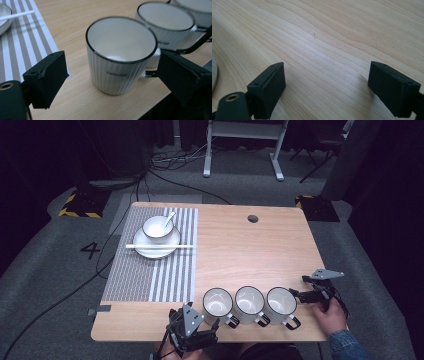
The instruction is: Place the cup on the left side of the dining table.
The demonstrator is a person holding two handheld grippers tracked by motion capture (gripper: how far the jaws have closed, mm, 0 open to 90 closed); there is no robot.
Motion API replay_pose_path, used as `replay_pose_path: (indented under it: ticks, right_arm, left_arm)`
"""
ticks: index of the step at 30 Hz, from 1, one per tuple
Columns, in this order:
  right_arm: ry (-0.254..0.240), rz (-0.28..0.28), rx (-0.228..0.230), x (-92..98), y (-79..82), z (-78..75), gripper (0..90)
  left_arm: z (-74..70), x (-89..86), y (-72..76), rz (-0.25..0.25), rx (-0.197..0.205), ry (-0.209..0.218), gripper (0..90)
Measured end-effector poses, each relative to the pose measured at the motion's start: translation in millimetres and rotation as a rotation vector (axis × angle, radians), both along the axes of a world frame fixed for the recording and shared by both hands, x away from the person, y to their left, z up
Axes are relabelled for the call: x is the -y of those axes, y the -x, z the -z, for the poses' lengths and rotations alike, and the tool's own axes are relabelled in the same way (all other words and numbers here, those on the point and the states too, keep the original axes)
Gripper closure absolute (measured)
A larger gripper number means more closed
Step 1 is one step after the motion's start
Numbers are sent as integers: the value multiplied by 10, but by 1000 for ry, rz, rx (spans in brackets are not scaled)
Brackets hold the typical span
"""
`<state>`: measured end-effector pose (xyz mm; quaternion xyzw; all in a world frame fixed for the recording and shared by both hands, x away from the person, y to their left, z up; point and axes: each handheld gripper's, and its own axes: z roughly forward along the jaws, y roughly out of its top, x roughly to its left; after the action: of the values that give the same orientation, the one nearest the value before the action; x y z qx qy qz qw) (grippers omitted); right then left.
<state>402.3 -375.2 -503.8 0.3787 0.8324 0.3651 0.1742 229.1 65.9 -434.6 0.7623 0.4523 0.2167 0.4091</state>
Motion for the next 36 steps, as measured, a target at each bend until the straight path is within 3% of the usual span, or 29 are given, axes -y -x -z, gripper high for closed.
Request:
replay_pose_path:
  ticks: [3,12,18,29,33,36]
  right_arm:
    - [9,-4,4,6,-3,0,145]
    - [9,-3,4,6,-3,0,145]
    - [9,-3,4,6,-3,0,145]
    - [10,-4,4,6,-3,1,145]
    - [9,-3,4,6,-2,0,145]
    - [10,-3,5,6,-3,1,145]
  left_arm:
    - [45,39,-25,-6,-15,-13,98]
    - [197,125,-106,55,-53,-9,98]
    - [319,198,-204,55,-74,-18,98]
    - [547,273,-385,76,-43,-6,28]
    - [605,288,-441,86,-12,47,17]
    - [613,288,-476,99,-3,64,10]
